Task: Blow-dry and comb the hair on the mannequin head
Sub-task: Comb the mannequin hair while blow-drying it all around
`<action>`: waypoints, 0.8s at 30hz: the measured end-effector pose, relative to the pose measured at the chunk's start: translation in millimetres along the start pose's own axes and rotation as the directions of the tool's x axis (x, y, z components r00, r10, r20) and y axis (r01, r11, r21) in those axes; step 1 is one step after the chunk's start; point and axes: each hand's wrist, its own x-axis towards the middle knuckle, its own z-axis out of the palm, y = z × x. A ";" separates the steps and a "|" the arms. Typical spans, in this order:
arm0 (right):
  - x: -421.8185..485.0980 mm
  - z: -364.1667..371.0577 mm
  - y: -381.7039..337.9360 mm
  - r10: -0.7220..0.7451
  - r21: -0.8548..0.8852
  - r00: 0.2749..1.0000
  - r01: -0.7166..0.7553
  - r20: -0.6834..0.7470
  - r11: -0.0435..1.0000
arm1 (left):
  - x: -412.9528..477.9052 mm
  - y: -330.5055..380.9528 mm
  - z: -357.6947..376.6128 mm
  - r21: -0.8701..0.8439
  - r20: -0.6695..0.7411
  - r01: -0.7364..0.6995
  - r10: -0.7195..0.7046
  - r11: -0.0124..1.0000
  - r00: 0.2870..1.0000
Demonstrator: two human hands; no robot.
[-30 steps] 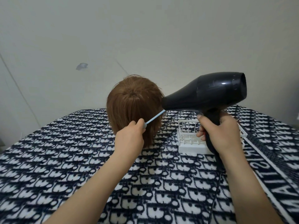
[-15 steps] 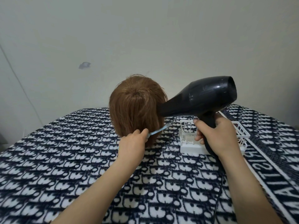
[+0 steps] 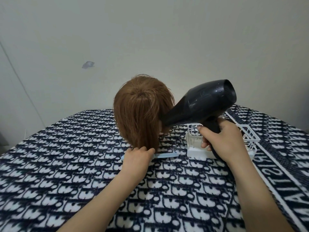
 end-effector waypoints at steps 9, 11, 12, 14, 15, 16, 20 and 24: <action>-0.4 0.1 0.4 -0.038 -0.089 0.991 0.027 -0.129 0.996 | -12.3 -8.4 -9.3 -0.047 -0.136 0.042 -0.048 0.998 0.989; -0.4 -0.2 0.4 -0.062 -0.070 0.979 0.049 -0.195 0.996 | -14.1 -10.7 -17.4 -0.062 -0.179 0.044 -0.055 0.997 0.982; -0.2 -0.6 0.6 -0.060 -0.019 0.973 0.058 -0.221 0.998 | -14.8 -11.0 -22.5 -0.083 -0.200 0.048 -0.064 0.995 0.978; 0.3 -1.6 1.2 -0.034 0.102 0.963 0.063 -0.267 0.993 | -15.3 -10.0 -35.1 -0.145 -0.241 0.058 -0.092 0.988 0.966; 0.6 -2.1 1.6 -0.021 0.136 0.958 0.062 -0.287 0.989 | -15.0 -9.0 -42.6 -0.172 -0.258 0.067 -0.110 0.983 0.960; 1.1 -2.9 2.2 -0.008 0.157 0.954 0.057 -0.300 0.986 | -14.3 -7.6 -50.1 -0.193 -0.273 0.076 -0.128 0.978 0.954; 3.8 -6.8 5.1 0.046 0.234 0.954 0.025 -0.295 0.972 | -6.2 -3.0 -81.6 -0.261 -0.357 0.081 -0.174 0.962 0.918; 5.8 -8.5 7.5 0.072 0.268 0.962 0.001 -0.263 0.963 | 16.6 2.1 -111.9 -0.340 -0.399 0.077 -0.217 0.937 0.891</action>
